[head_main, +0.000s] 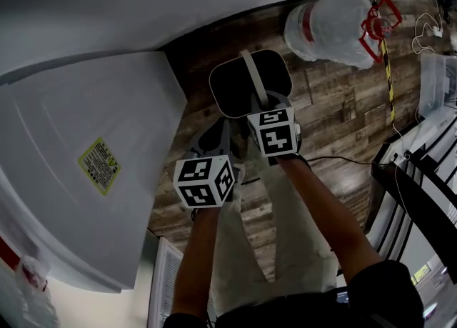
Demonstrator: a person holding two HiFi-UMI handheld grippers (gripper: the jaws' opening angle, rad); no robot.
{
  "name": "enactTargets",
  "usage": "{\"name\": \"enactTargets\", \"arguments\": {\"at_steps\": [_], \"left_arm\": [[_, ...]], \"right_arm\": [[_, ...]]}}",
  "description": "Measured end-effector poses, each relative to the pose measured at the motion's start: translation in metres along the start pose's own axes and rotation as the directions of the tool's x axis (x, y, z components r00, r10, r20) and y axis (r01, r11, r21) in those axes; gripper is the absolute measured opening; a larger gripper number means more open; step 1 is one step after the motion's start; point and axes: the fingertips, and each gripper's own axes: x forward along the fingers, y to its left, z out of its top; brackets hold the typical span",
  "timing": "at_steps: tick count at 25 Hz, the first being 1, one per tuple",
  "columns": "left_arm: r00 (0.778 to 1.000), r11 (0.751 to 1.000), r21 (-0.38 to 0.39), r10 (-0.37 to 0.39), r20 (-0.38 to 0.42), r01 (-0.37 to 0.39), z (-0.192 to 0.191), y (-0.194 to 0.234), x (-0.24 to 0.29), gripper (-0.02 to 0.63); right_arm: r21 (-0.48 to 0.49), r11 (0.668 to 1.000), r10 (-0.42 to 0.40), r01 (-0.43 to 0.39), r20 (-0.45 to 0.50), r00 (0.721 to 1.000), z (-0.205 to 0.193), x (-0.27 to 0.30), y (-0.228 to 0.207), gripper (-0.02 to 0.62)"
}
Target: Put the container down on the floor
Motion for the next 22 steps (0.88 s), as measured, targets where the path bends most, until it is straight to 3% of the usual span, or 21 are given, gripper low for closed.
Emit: {"name": "enactTargets", "arguments": {"at_steps": [16, 22], "left_arm": [[1.0, 1.0, 0.004, 0.017, 0.011, -0.017, -0.003, 0.038, 0.037, 0.014], [0.999, 0.999, -0.013, 0.033, 0.02, -0.032, 0.002, 0.053, 0.051, 0.014]], "right_arm": [[-0.004, 1.0, 0.028, -0.028, 0.057, 0.998, 0.039, 0.057, 0.012, 0.032], [-0.053, 0.998, 0.038, -0.034, 0.066, 0.997, 0.052, 0.074, 0.013, 0.032]]}}
